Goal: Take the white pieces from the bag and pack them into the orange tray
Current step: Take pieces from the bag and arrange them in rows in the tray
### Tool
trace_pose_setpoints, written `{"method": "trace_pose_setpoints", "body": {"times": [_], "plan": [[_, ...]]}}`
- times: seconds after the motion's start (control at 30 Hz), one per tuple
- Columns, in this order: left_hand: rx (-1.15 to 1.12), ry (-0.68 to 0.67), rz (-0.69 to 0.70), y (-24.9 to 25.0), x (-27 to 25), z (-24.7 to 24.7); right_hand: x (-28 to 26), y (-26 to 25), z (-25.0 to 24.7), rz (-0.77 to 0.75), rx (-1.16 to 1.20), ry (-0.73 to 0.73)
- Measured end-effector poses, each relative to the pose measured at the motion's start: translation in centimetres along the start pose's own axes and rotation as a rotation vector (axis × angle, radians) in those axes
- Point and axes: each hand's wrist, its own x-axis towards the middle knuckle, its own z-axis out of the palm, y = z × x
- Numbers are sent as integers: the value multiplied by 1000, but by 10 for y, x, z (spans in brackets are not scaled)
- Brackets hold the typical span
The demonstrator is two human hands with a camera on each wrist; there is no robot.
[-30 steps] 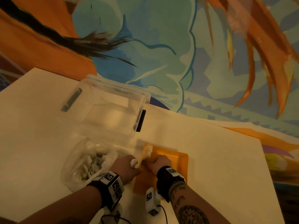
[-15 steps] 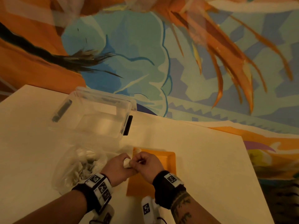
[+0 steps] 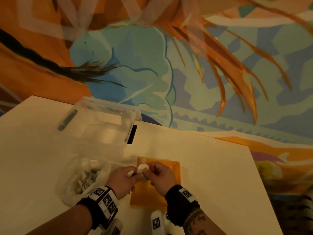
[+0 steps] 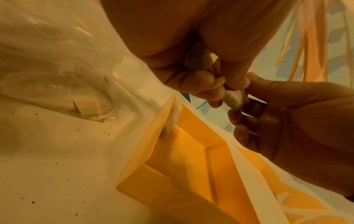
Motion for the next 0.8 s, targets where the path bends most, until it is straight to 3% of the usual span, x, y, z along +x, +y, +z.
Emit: {"method": "trace_pose_setpoints", "body": {"times": [0.17,0.33,0.53,0.8], "plan": [[-38,0,-11,-6,1,2,0,10,1,38,-30,57],[-34,23,-30,-14,4,4,-2,20,3,115,-98,-52],[131,63,-156,-37,18,0,25,41,3,288,-333,89],[338,-104,-158,-41,34,2,61,56,26,520,-541,-5]]}}
